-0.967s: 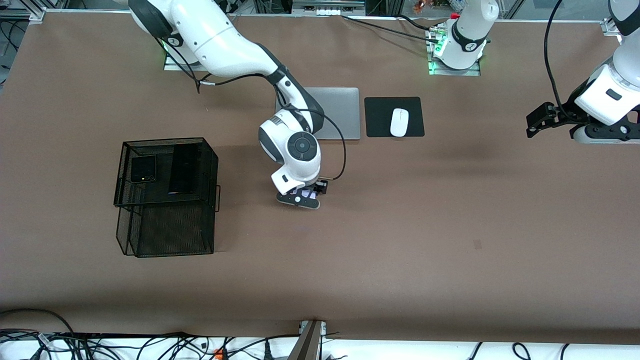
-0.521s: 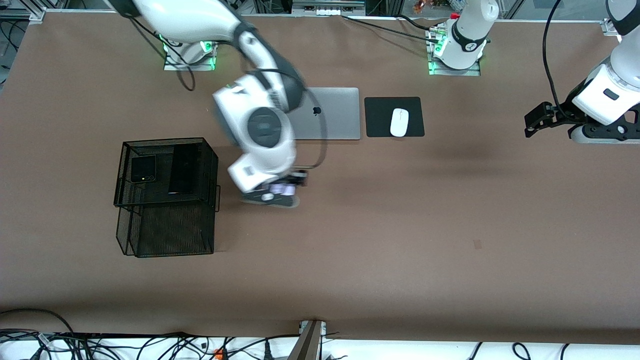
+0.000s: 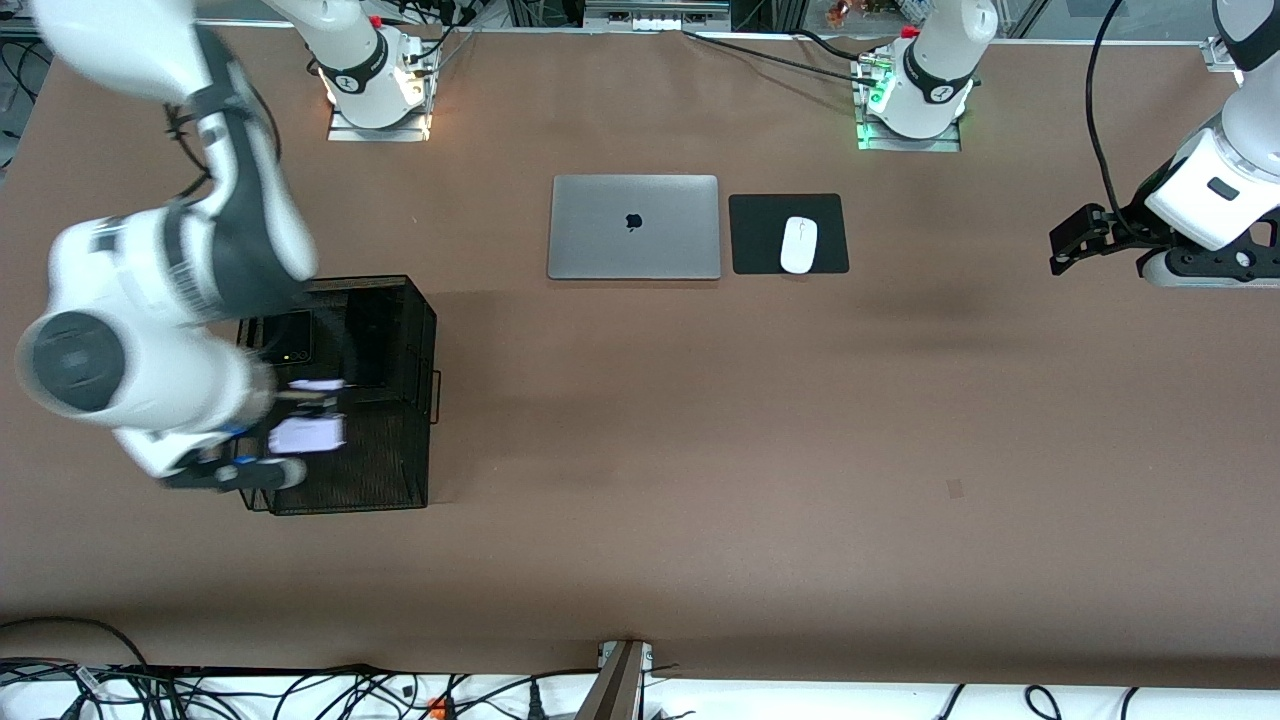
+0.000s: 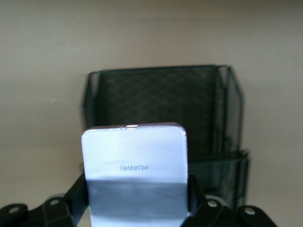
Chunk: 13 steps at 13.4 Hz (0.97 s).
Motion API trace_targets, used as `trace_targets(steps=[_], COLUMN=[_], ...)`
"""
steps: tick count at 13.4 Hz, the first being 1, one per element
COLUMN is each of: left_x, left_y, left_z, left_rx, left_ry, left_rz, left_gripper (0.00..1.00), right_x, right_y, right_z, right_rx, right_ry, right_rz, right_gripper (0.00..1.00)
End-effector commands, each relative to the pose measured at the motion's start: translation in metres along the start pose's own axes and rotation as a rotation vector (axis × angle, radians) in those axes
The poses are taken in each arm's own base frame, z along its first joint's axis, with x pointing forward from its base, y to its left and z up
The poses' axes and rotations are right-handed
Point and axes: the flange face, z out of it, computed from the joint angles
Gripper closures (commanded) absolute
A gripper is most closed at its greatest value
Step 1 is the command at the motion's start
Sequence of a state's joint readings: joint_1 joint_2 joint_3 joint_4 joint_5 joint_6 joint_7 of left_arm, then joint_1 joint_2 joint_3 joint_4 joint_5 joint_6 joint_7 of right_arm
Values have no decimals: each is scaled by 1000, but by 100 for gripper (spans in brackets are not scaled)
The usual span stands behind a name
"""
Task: Place phones with both arms
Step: 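Lower the white phone into the organizer's back tier, open the right gripper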
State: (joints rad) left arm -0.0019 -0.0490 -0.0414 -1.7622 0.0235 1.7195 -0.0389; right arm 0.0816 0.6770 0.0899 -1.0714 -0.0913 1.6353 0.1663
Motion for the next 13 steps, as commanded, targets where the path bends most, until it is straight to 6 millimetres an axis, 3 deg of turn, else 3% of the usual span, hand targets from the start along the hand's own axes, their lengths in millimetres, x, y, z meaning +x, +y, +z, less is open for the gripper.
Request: trace_targets(steps=[1, 6, 9, 10, 11, 12, 13], left_x=[-1, -1, -1, -1, -2, -2, -3], left_y=[3, 3, 3, 3, 3, 3, 3], left_z=[-4, -4, -4, -4, -3, -3, -2], left_rx=[-5, -5, -5, -5, -4, -4, -4], left_ry=[-3, -5, -6, -8, -17, -19, -22], left_rz=[1, 1, -1, -1, -1, 1, -2], left_gripper=[0, 0, 0, 0, 0, 0, 0], right_x=[20, 33, 24, 21, 16, 17, 18], right_y=[16, 8, 3, 2, 2, 5, 12], right_z=[40, 133, 163, 169, 179, 179, 177], right_rx=[31, 49, 45, 44, 50, 69, 81], right_ry=[35, 70, 31, 13, -12, -13, -11], right_rz=[0, 7, 1, 2, 6, 17, 21], right_gripper=[81, 79, 79, 73, 48, 4, 0])
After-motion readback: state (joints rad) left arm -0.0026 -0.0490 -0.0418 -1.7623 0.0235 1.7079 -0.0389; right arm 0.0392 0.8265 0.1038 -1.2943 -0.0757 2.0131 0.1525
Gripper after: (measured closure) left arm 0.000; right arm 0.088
